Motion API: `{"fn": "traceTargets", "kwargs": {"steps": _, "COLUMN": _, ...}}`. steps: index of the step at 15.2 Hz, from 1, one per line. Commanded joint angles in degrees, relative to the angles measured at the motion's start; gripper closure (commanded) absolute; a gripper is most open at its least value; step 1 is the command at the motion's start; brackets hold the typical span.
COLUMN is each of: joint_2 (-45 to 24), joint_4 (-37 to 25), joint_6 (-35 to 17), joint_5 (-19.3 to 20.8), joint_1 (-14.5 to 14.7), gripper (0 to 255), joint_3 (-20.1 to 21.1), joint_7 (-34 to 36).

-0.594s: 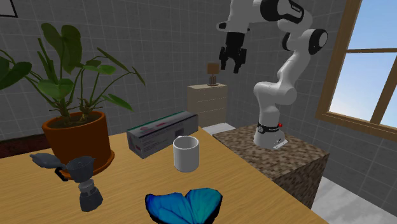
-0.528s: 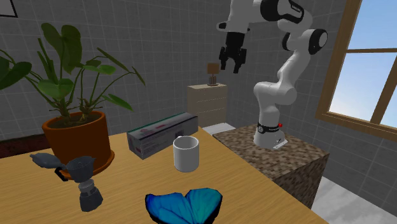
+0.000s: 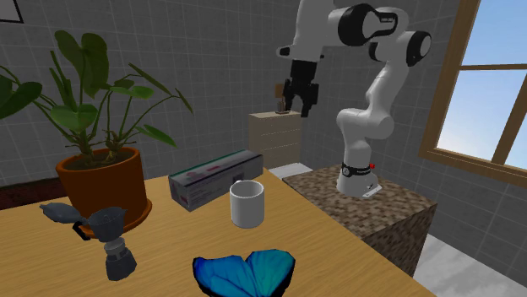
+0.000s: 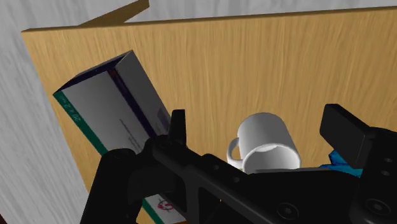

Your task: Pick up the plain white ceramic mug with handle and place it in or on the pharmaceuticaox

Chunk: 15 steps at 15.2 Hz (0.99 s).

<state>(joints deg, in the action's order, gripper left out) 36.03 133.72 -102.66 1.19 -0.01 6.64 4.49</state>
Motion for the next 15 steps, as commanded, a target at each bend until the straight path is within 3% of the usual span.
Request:
{"fn": "traceTargets", "kwargs": {"steps": 1, "joint_2": -3.1, "joint_4": 0.1, "joint_6": -3.4, "joint_5": -0.5, "joint_1": 0.0, "gripper": 0, "joint_3": 1.1, "joint_7": 1.9}}
{"fn": "traceTargets", "kwargs": {"steps": 8, "joint_2": -16.1, "joint_4": -2.8, "joint_6": -13.7, "joint_5": -0.6, "joint_1": -0.2, "gripper": 0, "joint_3": 5.2, "joint_7": 8.9}}
{"fn": "traceTargets", "kwargs": {"steps": 15, "joint_2": -30.9, "joint_4": -9.6, "joint_6": -21.5, "joint_5": 2.2, "joint_1": -0.4, "gripper": 0, "joint_3": 8.3, "joint_7": 16.5}}
